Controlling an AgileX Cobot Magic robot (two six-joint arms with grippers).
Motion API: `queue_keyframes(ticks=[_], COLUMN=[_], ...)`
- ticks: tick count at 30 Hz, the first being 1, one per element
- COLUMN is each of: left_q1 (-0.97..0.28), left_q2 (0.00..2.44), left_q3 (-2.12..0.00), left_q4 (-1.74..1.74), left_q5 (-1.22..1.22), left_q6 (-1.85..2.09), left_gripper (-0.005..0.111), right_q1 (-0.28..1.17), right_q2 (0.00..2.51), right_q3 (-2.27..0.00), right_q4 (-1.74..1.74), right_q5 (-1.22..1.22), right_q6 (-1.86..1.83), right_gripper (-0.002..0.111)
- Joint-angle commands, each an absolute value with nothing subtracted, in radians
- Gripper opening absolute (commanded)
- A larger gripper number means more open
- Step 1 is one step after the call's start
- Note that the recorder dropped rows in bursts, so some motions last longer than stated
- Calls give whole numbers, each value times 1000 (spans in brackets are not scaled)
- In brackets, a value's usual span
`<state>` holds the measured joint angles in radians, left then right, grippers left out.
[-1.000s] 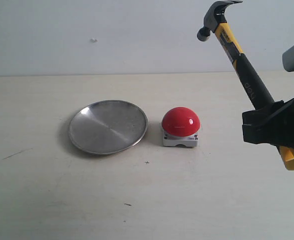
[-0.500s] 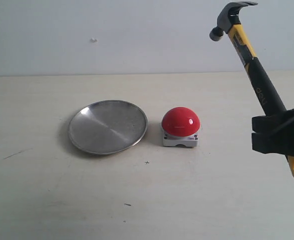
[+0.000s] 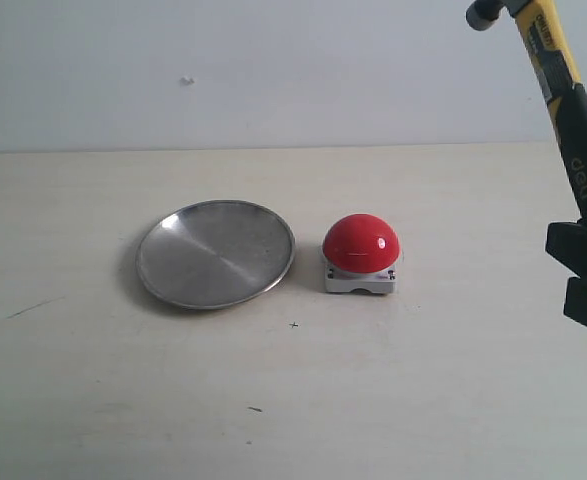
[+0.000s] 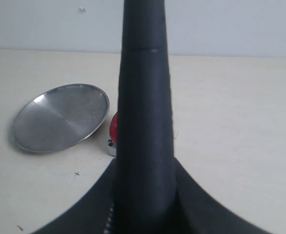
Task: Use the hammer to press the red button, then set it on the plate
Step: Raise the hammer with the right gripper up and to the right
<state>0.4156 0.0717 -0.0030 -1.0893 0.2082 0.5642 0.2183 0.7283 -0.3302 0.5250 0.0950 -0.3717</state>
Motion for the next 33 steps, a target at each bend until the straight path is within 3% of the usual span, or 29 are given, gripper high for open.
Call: queue_keyframes(ticks=[1, 14, 33], left_q1=[416, 208, 210], left_q2=[78, 41, 41], left_q3=[0, 0, 0], left_q4=[-1093, -1088, -1088], left_q5=[215, 213, 215], left_q6=[568, 568, 568], left_gripper=[0, 0, 0], right_q1=[213, 213, 213], right_q2=[713, 713, 697], right_q3=[-338, -337, -287], right_q4=[525, 523, 524], right_q5=[9, 6, -20], right_q6=[-372, -372, -372], right_gripper=[0, 0, 0])
